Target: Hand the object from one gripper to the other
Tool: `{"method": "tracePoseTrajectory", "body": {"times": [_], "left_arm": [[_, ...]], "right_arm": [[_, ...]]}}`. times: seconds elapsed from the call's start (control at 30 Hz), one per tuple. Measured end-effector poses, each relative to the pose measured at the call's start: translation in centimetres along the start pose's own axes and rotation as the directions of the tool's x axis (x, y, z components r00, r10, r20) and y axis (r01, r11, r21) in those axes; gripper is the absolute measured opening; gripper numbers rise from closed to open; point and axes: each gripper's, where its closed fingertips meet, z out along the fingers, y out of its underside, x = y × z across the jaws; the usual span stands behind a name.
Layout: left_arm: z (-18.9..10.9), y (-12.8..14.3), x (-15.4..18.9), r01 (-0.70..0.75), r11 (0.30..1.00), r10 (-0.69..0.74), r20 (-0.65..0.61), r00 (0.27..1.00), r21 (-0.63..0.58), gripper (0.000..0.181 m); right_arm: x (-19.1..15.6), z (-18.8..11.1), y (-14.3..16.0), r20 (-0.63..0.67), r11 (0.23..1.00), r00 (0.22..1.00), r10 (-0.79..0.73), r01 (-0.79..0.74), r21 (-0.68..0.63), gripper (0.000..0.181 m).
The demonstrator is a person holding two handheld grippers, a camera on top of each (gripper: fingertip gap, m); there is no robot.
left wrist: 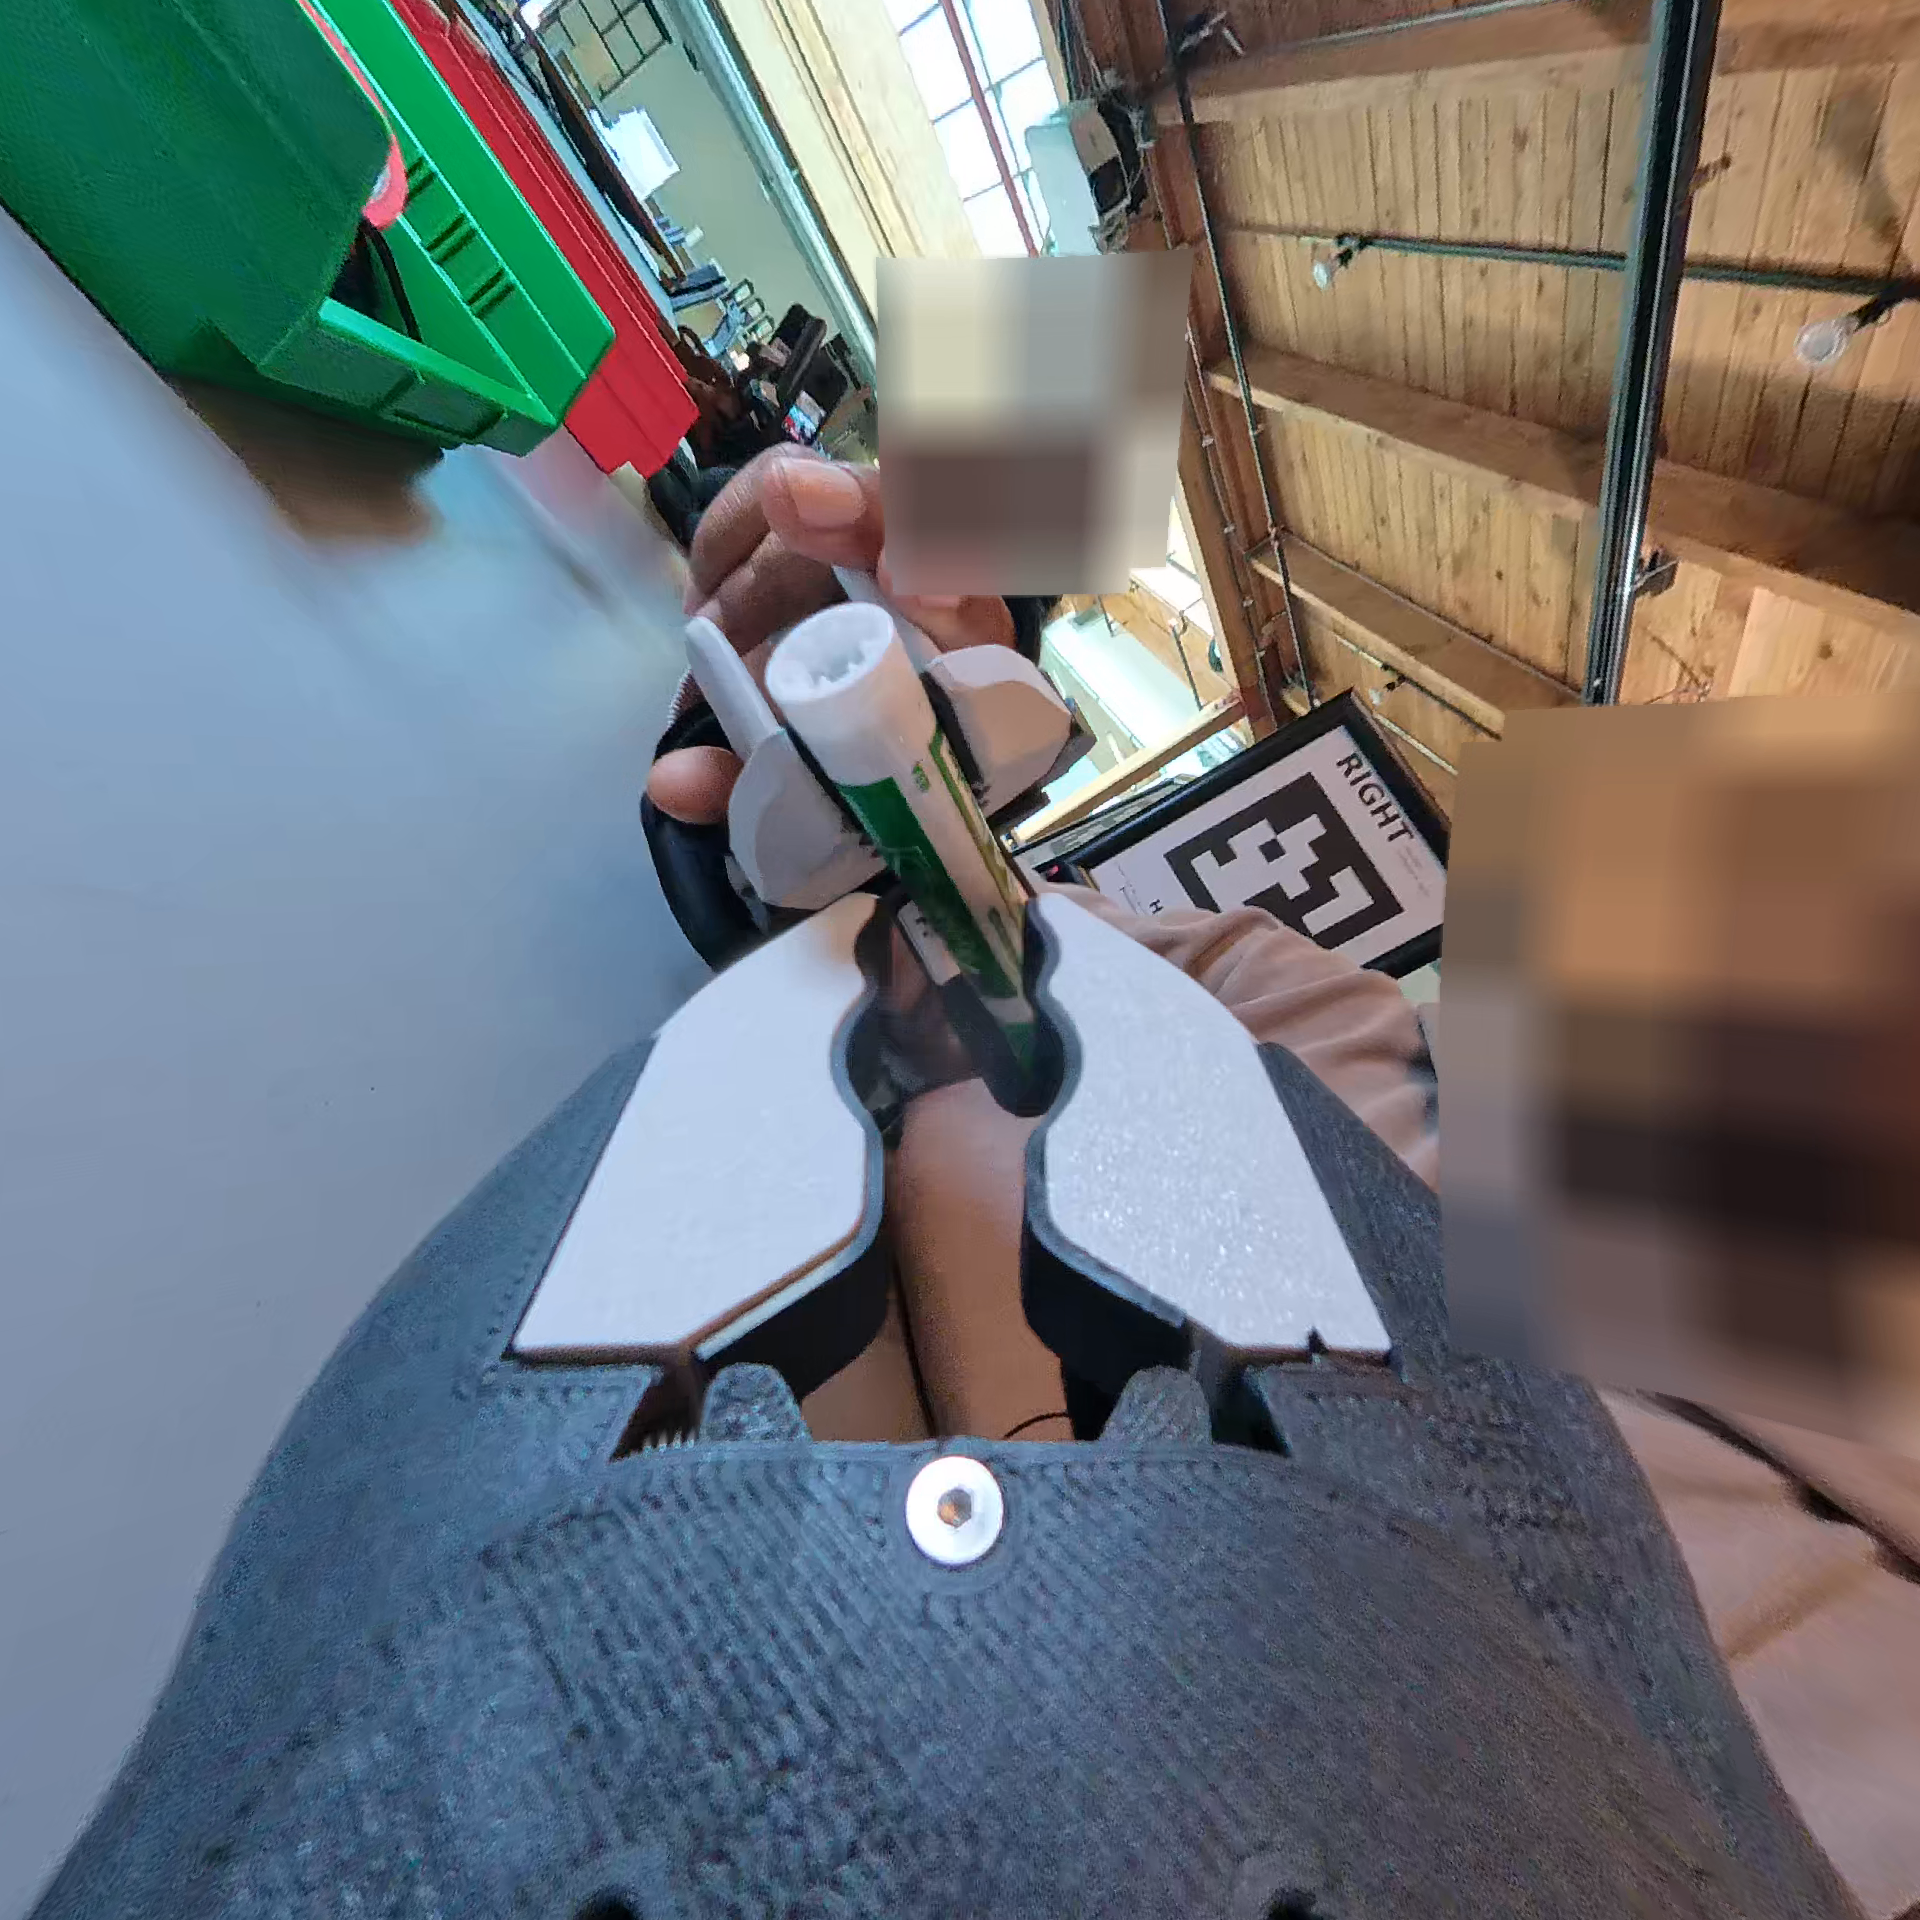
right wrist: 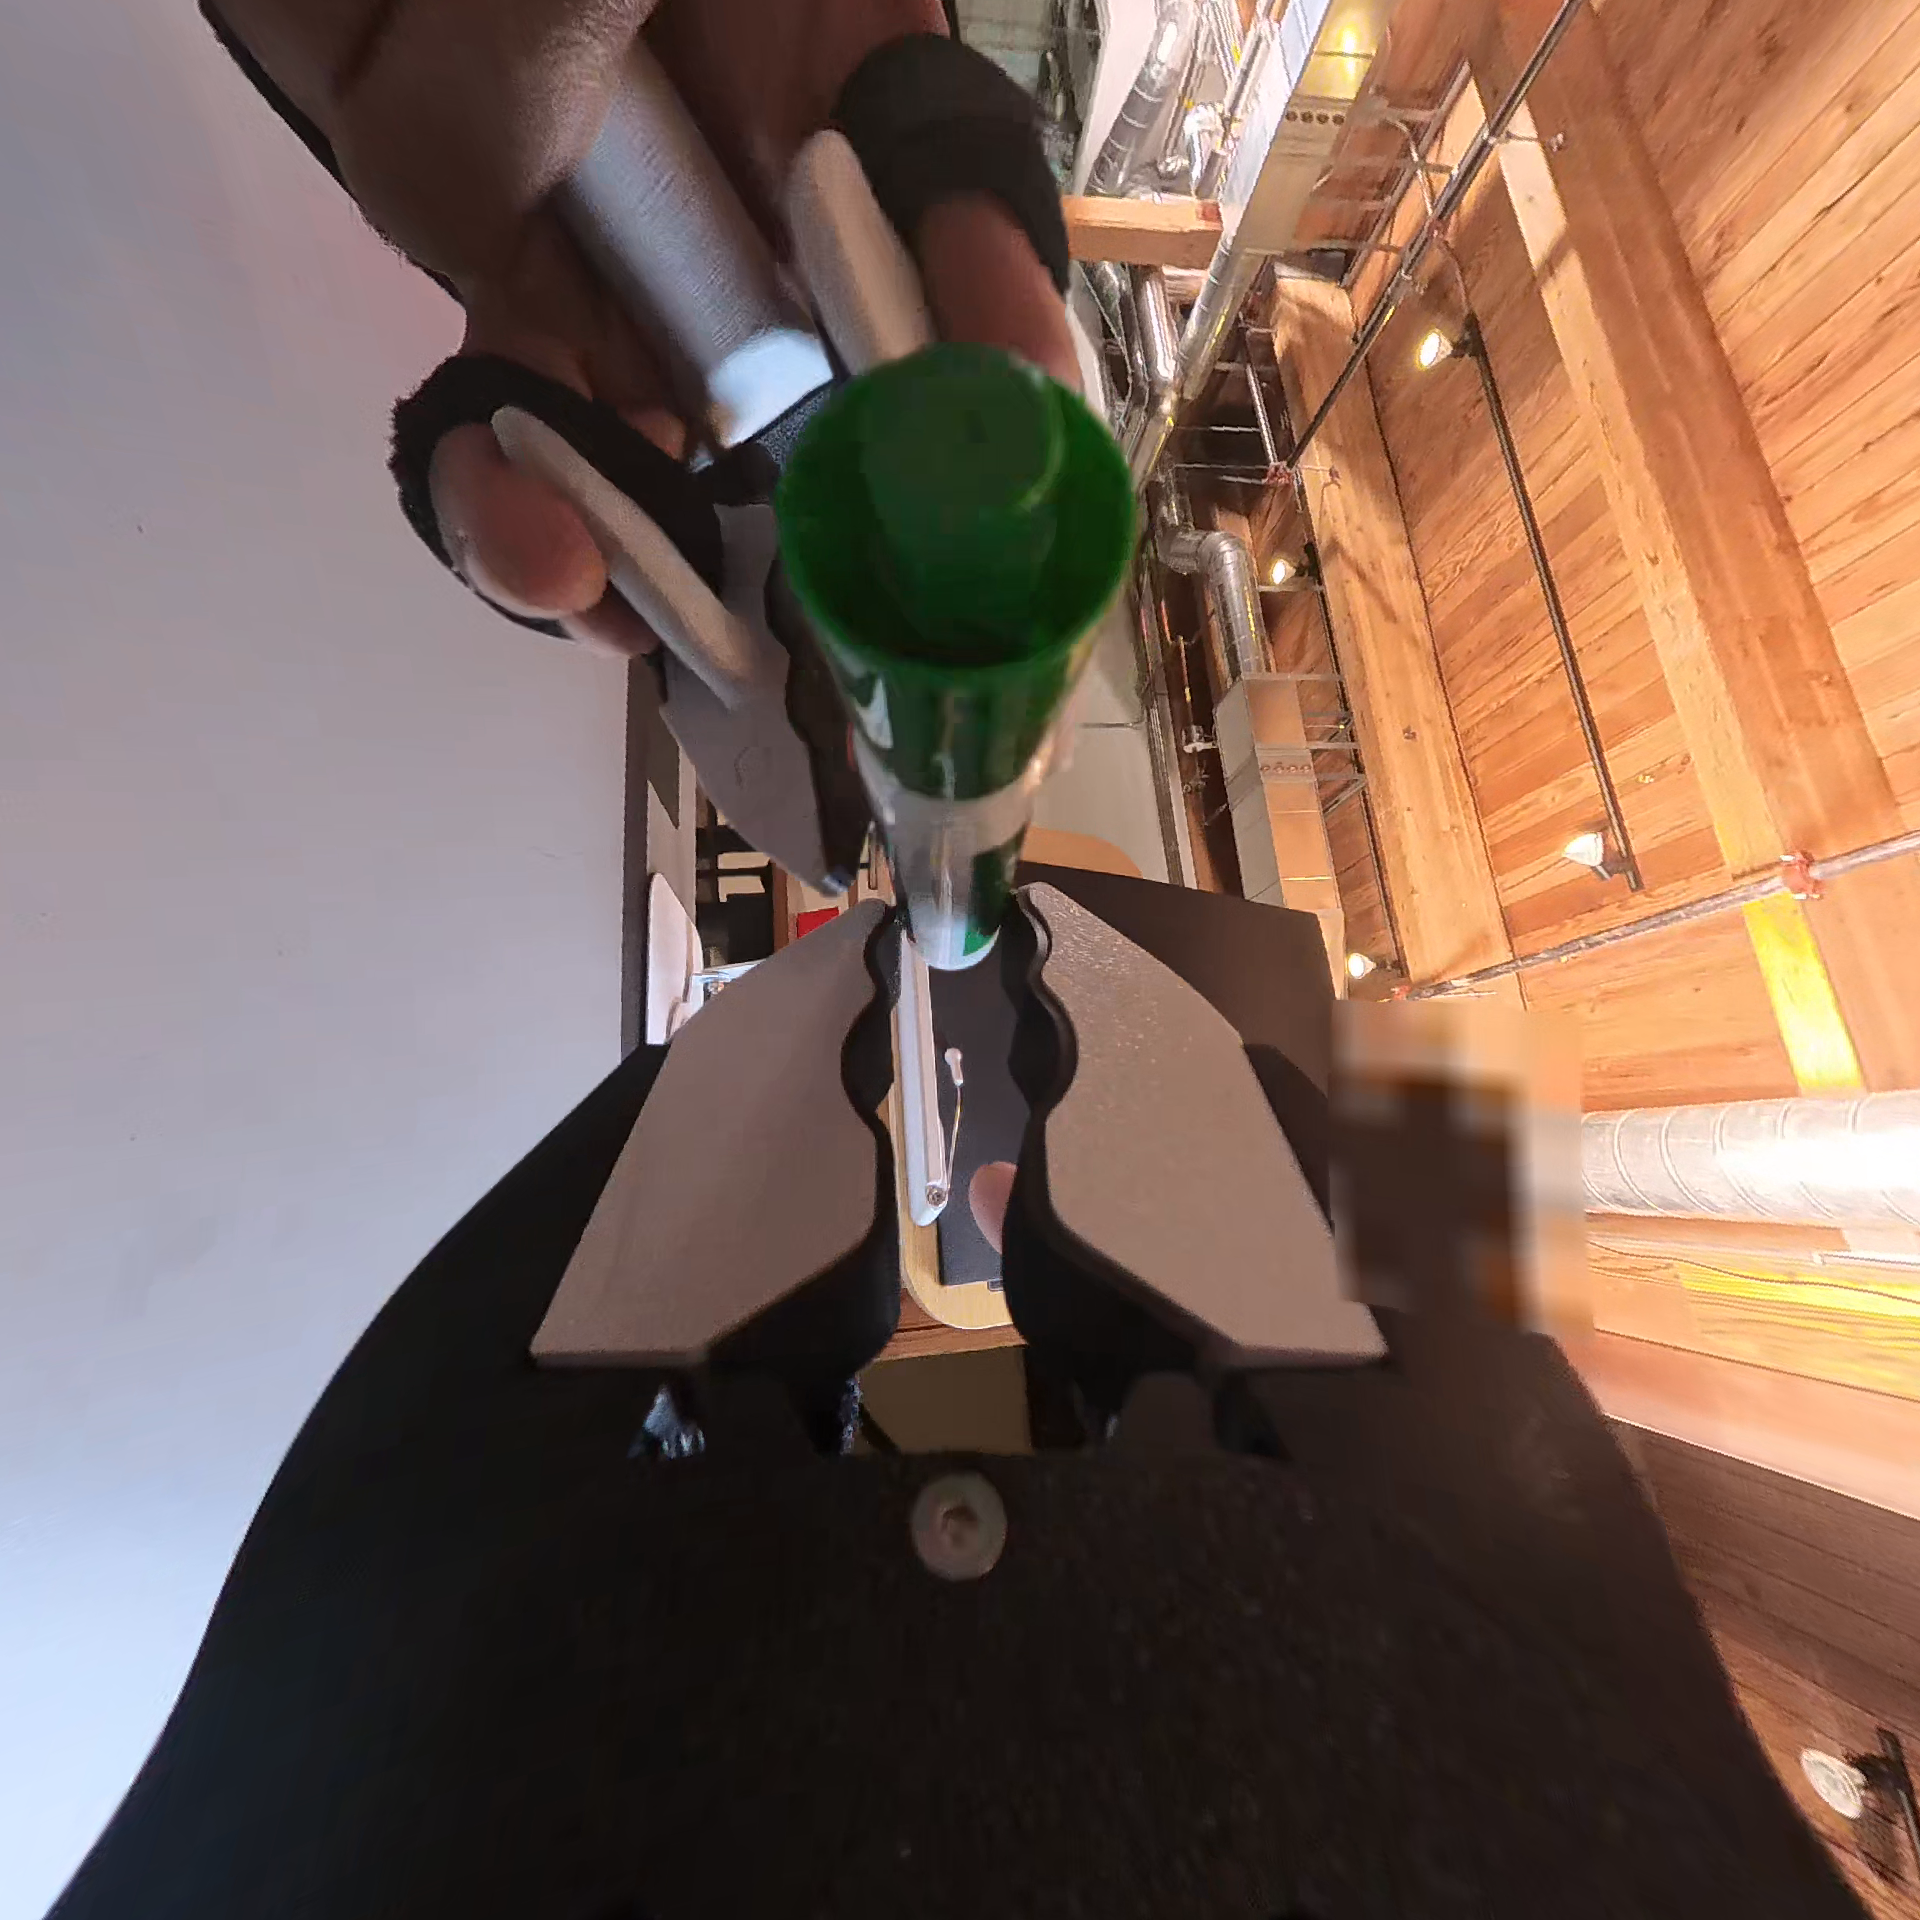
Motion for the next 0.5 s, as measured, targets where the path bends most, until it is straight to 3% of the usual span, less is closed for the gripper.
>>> {"method": "tracePoseTrajectory", "body": {"times": [0.17,0.23,0.33,0.43,0.5], "left_arm": [[0.5,0.3,0.0,0.055,0.998,-0.055,-0.023,0.998,-0.002,0.039],[1.2,0.7,-0.4,0.079,0.997,-0.079,-0.003,0.997,-0.004,0.033],[1.1,0.5,-1.4,0.004,1.000,-0.004,0.079,0.997,0.009,0.023],[-0.8,-1.1,-1.9,-0.130,0.990,0.121,0.162,0.979,0.046,0.021],[-2.3,-2.6,-2.1,-0.299,0.953,0.276,0.264,0.924,0.048,0.020]], "right_arm": [[-0.5,0.3,0.5,0.001,0.999,0.999,-0.037,0.037,-0.034,0.019],[-0.9,0.7,0.5,0.014,0.998,1.000,-0.024,0.025,-0.050,0.018],[-0.7,0.9,1.0,-0.008,0.997,1.000,0.000,0.000,-0.073,0.021],[1.1,0.5,3.3,-0.035,0.972,0.980,0.197,-0.200,-0.124,0.018],[1.3,-0.1,4.1,0.046,0.857,0.858,0.511,-0.505,-0.107,0.025]]}}
